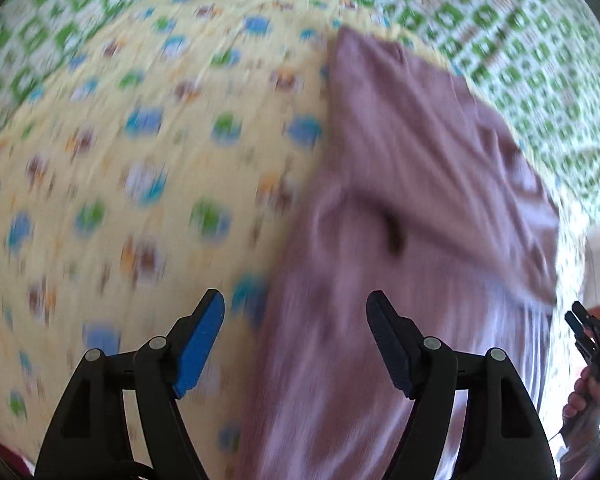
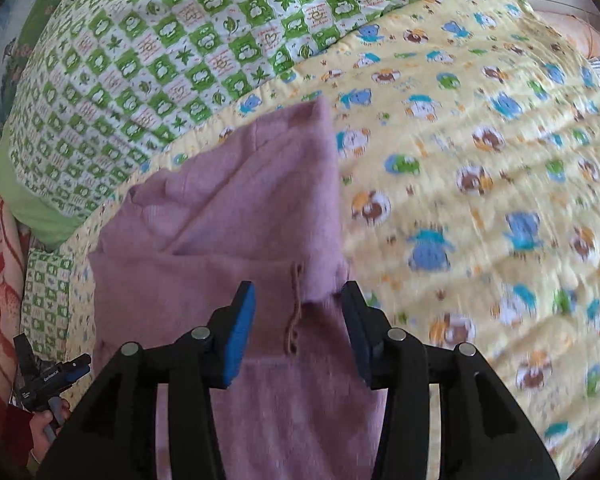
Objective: Fold small clothes
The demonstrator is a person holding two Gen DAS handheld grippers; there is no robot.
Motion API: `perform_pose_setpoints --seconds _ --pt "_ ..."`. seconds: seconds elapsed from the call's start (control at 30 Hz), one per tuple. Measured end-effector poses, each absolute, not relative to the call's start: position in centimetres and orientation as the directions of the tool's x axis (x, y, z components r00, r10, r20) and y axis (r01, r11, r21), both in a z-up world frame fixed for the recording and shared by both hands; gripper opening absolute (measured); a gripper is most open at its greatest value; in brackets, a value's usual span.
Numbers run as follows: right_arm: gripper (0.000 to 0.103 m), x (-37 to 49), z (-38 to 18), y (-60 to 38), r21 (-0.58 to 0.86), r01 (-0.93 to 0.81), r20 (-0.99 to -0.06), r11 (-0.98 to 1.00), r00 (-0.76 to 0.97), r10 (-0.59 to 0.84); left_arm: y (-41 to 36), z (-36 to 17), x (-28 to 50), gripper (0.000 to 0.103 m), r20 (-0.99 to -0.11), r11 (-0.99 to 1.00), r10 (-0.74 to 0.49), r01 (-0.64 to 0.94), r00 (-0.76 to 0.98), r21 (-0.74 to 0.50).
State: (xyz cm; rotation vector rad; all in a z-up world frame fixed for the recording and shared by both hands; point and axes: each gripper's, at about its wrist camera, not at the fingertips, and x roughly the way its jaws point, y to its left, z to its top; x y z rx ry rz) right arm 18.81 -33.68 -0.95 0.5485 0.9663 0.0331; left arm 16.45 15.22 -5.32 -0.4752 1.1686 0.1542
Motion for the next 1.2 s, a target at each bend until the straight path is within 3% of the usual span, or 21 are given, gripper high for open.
perform_pose_setpoints --seconds 0.53,1.2 --pt "0.05 0.8 -2.2 -30.4 0.471 0.242 -0.794 0.849 0.534 0.288 12.4 -6.7 0.5 0.08 -0.926 0.931 -0.207 -0.226 0.317 -0.286" --pt "0.053 -7.9 -5.4 -28.7 0.493 0.25 -0.806 0.834 0.491 0.329 10.2 -8.2 -4.9 0.085 -0.926 0.951 -0.224 -0.139 0.304 -0.275"
